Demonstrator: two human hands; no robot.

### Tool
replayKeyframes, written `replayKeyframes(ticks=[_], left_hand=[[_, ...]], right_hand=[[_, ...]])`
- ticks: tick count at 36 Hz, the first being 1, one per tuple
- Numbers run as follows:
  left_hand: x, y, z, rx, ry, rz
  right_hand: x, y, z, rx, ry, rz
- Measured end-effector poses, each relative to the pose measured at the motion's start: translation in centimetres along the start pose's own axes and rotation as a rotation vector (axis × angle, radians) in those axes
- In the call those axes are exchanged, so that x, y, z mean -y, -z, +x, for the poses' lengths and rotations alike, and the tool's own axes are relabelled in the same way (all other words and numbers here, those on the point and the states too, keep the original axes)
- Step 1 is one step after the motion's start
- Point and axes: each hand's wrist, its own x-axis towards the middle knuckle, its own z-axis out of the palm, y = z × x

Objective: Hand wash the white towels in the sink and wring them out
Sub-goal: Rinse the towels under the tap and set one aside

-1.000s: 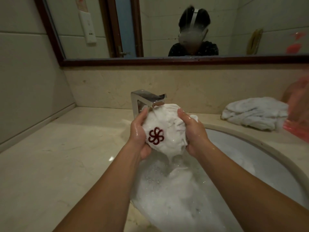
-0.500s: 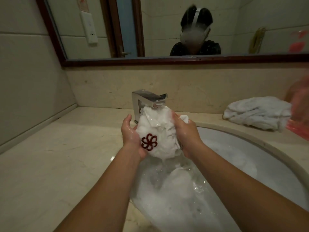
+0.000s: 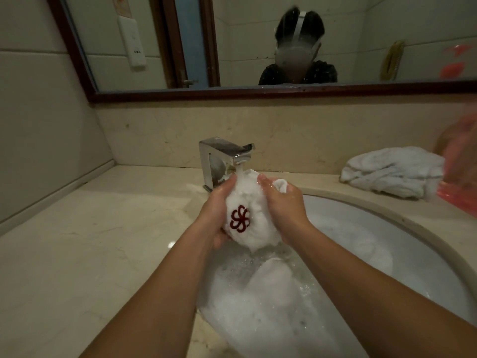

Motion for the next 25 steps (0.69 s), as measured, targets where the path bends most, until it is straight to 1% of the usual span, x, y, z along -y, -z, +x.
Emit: replayKeyframes(ticks=[3, 6, 11, 13, 16, 21, 25], left_hand=[[0.1, 0.2, 0.1, 0.0, 0.007, 0.029], [0.0, 0.5, 0.4, -0.041, -0.016, 0.007], [-0.4, 1.1, 0.4, -0.012, -0.058, -0.154], [-0.5, 1.3, 0.3, 0.022, -0.053, -0.192], [-0.5, 1.6, 0.1, 0.059, -0.055, -0.22], [-0.5, 1.6, -0.1, 0.103, -0.074, -0.216], [-0.5, 1.5, -0.1, 0.061, -0.085, -0.212]], right_hand=[[0.2, 0.1, -0.2, -0.003, 0.028, 0.004], [0.1, 0.0, -0.2, 0.009, 0.055, 0.028], [0.7, 0.0, -0.5, -0.023, -0.025, 0.173], [0.9, 0.2, -0.4, -0.03, -0.039, 0.167], [0.8, 0.4, -0.1, -0.059, -0.087, 0.096], [-0.4, 0.8, 0.7, 0.052, -0.243, 0.156], [0.1, 1.0, 0.6, 0.075, -0.244, 0.175]])
